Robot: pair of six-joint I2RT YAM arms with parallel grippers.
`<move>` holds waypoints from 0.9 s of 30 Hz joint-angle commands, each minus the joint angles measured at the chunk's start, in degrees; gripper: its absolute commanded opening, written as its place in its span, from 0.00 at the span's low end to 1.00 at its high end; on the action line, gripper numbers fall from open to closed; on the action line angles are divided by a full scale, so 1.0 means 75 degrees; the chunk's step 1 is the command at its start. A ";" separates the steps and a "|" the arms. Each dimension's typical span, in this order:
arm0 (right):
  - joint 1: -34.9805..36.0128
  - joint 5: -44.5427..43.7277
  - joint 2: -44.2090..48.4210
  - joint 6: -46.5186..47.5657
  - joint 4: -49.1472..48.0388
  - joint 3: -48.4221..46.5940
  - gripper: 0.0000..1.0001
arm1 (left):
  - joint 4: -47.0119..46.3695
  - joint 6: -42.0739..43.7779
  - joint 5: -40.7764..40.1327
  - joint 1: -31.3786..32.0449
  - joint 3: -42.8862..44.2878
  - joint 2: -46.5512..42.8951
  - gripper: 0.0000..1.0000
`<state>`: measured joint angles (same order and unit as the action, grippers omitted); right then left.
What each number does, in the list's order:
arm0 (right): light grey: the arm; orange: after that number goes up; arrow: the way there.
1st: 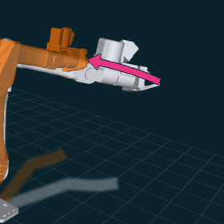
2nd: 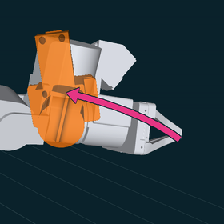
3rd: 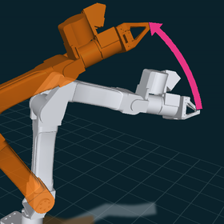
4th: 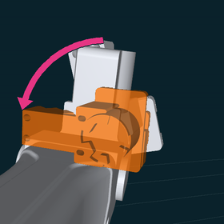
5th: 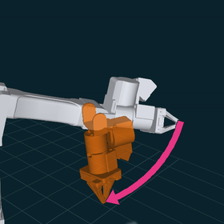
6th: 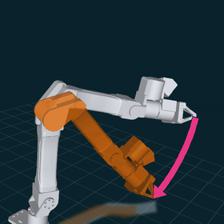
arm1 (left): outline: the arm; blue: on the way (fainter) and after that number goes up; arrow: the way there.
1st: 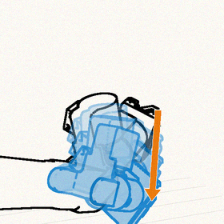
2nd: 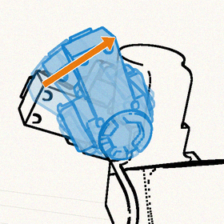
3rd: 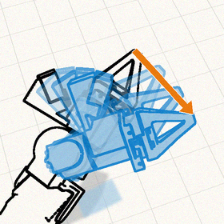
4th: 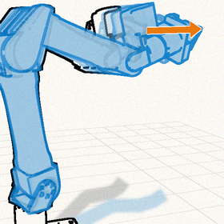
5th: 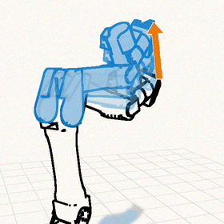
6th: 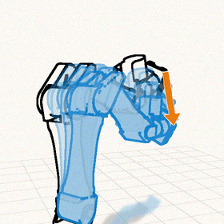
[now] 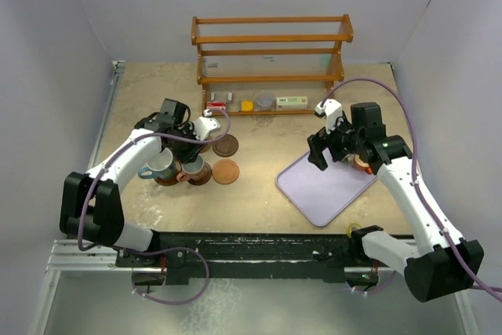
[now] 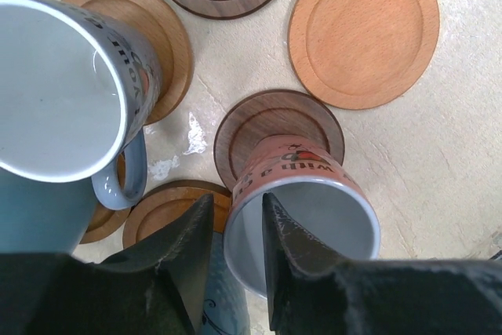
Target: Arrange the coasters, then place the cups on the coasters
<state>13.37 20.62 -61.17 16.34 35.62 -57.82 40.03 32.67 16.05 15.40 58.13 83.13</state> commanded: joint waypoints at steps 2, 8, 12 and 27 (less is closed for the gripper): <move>-0.0048 -0.0201 -0.0161 0.0287 0.0200 -0.0260 0.97 | 0.0121 0.0064 0.0168 -0.0049 0.0199 -0.0559 0.31; -0.0068 -0.0927 -0.0475 0.0569 0.0401 -0.0493 0.98 | 0.0215 -0.0066 0.0161 -0.0055 0.0394 -0.1158 0.37; -0.0226 -0.1306 -0.0775 0.1075 0.0616 -0.0774 0.96 | 0.0337 -0.0163 0.0230 -0.0054 0.0621 -0.1491 0.39; -0.1746 -0.1332 -0.2849 0.2788 0.1358 -0.2356 0.89 | 0.0121 -0.0508 -0.0025 -0.0051 0.0688 -0.2308 0.44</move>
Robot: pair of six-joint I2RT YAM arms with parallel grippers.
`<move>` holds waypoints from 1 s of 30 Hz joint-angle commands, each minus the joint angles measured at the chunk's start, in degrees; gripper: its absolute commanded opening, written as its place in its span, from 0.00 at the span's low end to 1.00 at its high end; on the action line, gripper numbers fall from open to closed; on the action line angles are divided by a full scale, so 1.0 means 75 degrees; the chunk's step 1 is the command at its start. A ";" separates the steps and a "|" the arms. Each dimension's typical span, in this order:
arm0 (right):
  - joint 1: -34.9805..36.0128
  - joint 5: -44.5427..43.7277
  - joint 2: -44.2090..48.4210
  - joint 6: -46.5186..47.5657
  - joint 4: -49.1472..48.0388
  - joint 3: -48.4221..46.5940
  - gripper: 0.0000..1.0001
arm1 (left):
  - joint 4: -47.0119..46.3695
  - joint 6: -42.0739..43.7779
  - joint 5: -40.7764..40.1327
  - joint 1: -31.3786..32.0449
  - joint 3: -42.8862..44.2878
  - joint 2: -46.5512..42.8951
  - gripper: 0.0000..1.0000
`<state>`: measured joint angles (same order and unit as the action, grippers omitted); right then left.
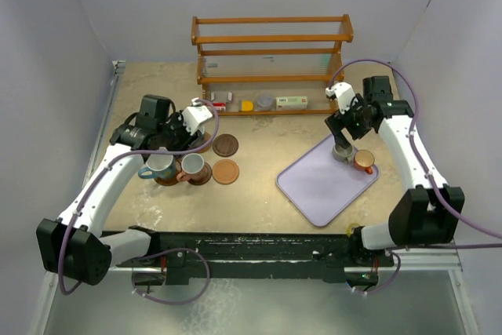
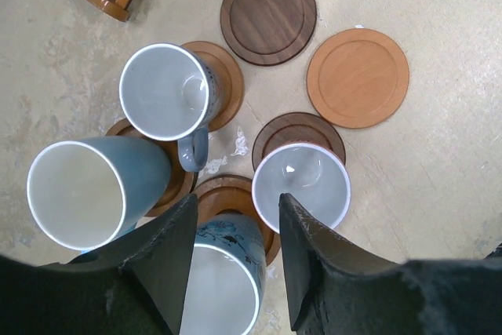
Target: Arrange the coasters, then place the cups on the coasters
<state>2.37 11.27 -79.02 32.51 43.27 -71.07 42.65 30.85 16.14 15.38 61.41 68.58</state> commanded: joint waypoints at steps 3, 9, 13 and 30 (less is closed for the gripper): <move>-0.0471 -0.0109 -0.1091 0.0875 0.0601 -0.0987 0.83 | -0.0238 -0.0378 -0.0091 -0.0048 0.0294 -0.0443 0.47; -0.0779 -0.0028 -0.2419 0.1156 0.1037 -0.1697 0.72 | -0.0311 -0.0606 -0.0242 -0.0049 0.0286 -0.0649 0.54; -0.0821 -0.0048 -0.3003 0.1196 0.1055 -0.1895 0.66 | -0.0463 -0.0800 -0.0605 -0.0054 0.0205 -0.0822 0.57; -0.0844 0.0002 -0.4102 0.1299 0.1312 -0.2024 0.23 | -0.0617 -0.0867 -0.1094 -0.0047 0.0028 -0.1204 0.61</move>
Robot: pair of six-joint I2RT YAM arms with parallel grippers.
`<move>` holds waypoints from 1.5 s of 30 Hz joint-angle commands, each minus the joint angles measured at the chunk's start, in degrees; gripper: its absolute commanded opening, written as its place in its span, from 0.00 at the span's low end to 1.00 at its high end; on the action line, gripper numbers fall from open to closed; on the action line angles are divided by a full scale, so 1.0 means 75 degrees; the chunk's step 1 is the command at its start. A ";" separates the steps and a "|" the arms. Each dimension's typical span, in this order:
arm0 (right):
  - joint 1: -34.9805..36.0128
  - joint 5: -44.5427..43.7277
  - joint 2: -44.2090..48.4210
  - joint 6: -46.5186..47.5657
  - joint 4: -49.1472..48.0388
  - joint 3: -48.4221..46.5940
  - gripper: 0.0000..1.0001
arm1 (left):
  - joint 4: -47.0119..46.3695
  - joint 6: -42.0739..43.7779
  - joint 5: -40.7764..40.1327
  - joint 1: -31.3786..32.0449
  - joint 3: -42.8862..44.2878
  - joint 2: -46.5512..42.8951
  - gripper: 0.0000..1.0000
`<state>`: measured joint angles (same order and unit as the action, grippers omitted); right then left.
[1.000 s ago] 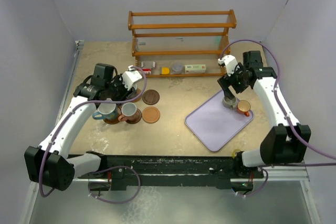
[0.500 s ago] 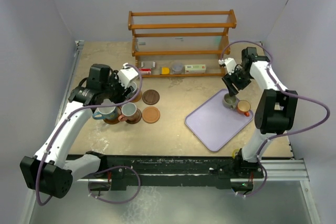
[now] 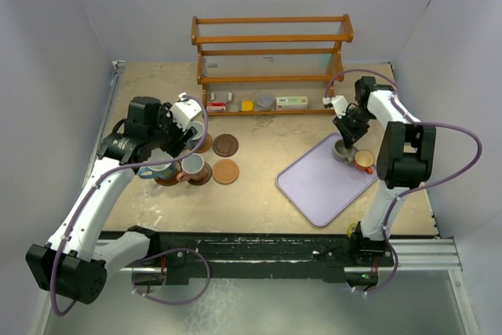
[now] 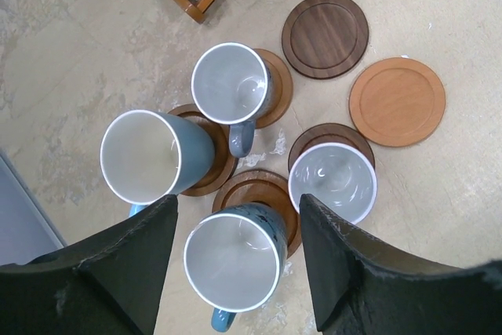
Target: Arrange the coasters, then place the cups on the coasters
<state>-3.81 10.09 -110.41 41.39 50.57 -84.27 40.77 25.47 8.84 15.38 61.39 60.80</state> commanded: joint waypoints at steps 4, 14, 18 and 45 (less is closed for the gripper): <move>-0.0031 0.0278 0.0155 0.0056 0.0411 -0.0175 0.12 | -0.0435 -0.0161 -0.0185 -0.0047 -0.0007 -0.0207 0.61; -0.0019 0.0554 0.1001 -0.0383 0.0321 0.0017 0.00 | -0.0695 -0.0276 -0.0656 -0.0052 -0.0034 -0.0356 0.71; 0.0015 0.0935 0.1532 -0.0818 0.0366 0.0020 0.00 | -0.0737 -0.0311 -0.0991 -0.0050 0.0107 -0.0372 0.80; 0.2708 0.0741 0.2873 -0.4815 -0.1136 -0.0391 0.00 | -0.1824 -0.1226 -0.2310 -0.0047 0.0238 -0.0116 0.92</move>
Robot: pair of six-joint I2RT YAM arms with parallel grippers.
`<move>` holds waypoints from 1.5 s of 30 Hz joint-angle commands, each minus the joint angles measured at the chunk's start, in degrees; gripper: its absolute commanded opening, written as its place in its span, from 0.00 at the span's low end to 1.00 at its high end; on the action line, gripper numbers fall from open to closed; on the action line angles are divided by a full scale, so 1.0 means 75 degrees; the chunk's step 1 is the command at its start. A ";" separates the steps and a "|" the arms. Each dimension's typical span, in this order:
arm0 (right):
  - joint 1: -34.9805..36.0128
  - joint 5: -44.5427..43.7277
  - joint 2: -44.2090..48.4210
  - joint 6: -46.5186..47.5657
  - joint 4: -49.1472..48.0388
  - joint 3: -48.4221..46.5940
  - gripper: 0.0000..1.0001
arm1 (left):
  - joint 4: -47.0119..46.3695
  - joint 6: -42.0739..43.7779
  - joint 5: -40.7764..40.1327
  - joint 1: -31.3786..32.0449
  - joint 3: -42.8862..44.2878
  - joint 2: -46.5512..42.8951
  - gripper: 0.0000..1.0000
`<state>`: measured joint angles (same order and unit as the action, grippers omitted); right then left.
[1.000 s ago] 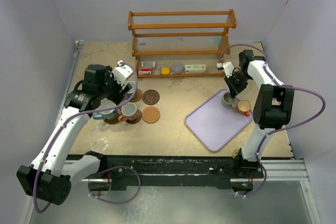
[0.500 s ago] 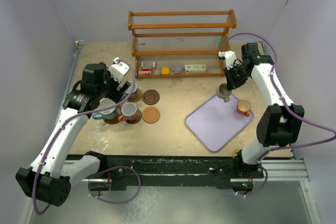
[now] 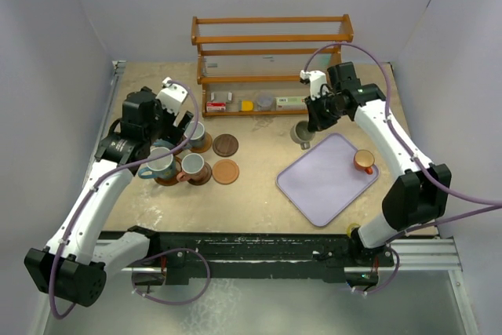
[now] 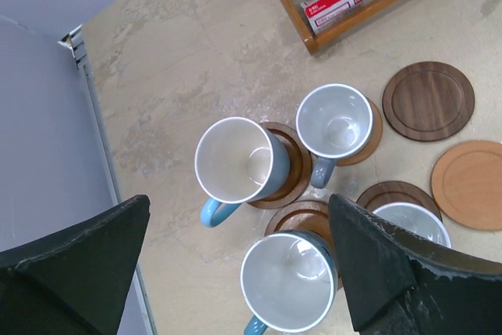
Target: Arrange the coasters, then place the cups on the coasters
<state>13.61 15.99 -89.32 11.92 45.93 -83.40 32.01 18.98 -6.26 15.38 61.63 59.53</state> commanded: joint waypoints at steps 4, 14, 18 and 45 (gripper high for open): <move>0.1039 -0.0386 -0.0110 -0.1303 -0.0873 -0.0539 0.00 | -0.0727 -0.0398 -0.0364 -0.0058 0.0262 0.0167 0.92; 0.2597 -0.1275 -0.1180 -0.2213 -0.1191 -0.1633 0.00 | -0.1082 -0.0740 -0.0571 -0.0050 0.0276 0.0446 0.92; 0.2973 -0.1593 -0.1704 -0.2802 -0.1280 -0.2031 0.00 | -0.1391 -0.0900 -0.0548 -0.0054 0.0147 0.0481 0.92; 0.4171 -0.4084 -0.4516 -0.5838 -0.0617 -0.4786 0.00 | -0.1654 -0.0951 -0.0471 -0.0047 -0.0475 -0.0171 0.92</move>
<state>44.73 -13.98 -123.26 -28.03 40.62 -114.91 22.72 12.53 -9.72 15.38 58.63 60.20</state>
